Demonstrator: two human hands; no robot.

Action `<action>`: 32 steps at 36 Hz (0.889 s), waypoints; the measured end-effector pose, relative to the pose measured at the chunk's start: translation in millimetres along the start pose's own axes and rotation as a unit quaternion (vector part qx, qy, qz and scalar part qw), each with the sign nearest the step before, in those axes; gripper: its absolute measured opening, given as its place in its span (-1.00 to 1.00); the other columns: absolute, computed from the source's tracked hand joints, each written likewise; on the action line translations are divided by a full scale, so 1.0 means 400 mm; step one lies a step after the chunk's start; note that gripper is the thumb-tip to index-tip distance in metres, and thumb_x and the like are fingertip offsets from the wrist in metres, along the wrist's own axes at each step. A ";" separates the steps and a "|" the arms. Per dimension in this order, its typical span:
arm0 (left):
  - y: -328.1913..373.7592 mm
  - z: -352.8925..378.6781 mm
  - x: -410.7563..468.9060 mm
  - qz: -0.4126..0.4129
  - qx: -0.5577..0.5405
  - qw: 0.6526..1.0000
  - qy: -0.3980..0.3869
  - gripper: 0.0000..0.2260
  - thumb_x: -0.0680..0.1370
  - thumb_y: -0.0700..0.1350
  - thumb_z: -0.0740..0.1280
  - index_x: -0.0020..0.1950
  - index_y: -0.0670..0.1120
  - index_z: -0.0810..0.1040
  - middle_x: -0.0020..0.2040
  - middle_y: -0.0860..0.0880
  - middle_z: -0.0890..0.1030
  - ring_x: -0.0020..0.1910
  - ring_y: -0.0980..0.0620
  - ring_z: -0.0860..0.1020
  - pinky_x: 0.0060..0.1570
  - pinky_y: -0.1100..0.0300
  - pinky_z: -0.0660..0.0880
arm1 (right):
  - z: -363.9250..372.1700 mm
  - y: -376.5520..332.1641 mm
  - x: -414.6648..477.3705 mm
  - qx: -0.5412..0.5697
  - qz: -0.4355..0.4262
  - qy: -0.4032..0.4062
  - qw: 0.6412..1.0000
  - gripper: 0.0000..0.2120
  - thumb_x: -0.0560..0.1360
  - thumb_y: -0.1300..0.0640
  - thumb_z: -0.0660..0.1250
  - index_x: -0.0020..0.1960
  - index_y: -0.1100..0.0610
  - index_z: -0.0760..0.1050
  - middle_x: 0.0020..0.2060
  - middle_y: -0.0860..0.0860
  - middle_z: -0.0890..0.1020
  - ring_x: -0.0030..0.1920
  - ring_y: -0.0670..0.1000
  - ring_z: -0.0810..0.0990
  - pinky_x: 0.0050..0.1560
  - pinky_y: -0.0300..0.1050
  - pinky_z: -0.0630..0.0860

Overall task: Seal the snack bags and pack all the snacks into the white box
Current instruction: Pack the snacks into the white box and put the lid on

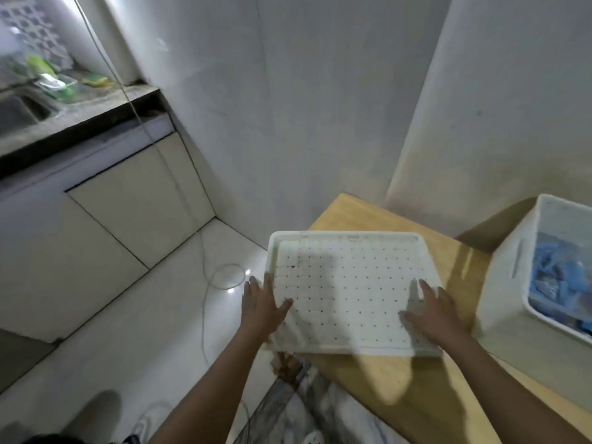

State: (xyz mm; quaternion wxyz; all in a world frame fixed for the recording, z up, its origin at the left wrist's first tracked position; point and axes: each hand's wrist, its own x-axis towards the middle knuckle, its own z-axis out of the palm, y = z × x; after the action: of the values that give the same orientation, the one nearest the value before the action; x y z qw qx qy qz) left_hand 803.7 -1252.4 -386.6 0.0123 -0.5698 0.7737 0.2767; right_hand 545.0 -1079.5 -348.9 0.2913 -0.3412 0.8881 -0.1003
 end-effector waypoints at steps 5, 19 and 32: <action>-0.046 0.031 0.021 -0.002 -0.063 0.998 -0.002 -0.15 0.44 0.17 0.37 0.52 -0.12 -0.03 0.47 -0.14 0.20 0.44 -0.13 0.21 0.41 -0.14 0.24 | 0.041 0.016 0.028 0.038 0.087 0.053 0.994 -0.10 0.41 -0.16 0.37 0.51 0.04 -0.11 0.51 0.17 0.00 0.50 0.23 -0.01 0.41 0.18 0.15; -0.060 -0.005 -0.004 -0.045 -0.231 0.972 0.004 -0.13 0.36 -0.15 0.50 0.51 -0.13 0.03 0.39 -0.14 0.27 0.30 -0.12 0.35 0.26 -0.06 0.40 | 0.076 -0.010 0.007 0.078 0.136 0.088 0.984 0.00 0.14 -0.17 0.56 0.40 0.15 0.18 0.35 0.20 0.26 0.31 0.24 0.33 0.28 0.19 0.37; 0.026 -0.283 -0.022 0.006 -0.296 0.950 0.103 -0.35 0.27 -0.04 0.52 0.30 -0.02 0.34 0.19 -0.08 0.46 0.12 -0.11 0.50 -0.03 0.04 0.54 | -0.221 -0.164 -0.033 0.072 -0.034 0.164 0.983 -0.12 0.18 -0.19 0.55 0.28 0.27 0.27 0.26 0.25 0.35 0.27 0.21 0.33 0.17 0.01 0.39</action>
State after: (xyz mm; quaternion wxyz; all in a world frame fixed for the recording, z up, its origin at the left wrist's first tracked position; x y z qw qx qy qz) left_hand 831.2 -1292.6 -283.7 -0.2383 -0.5686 0.6572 0.4335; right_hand 537.0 -1121.5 -246.5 0.1616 -0.3279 0.9023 -0.2284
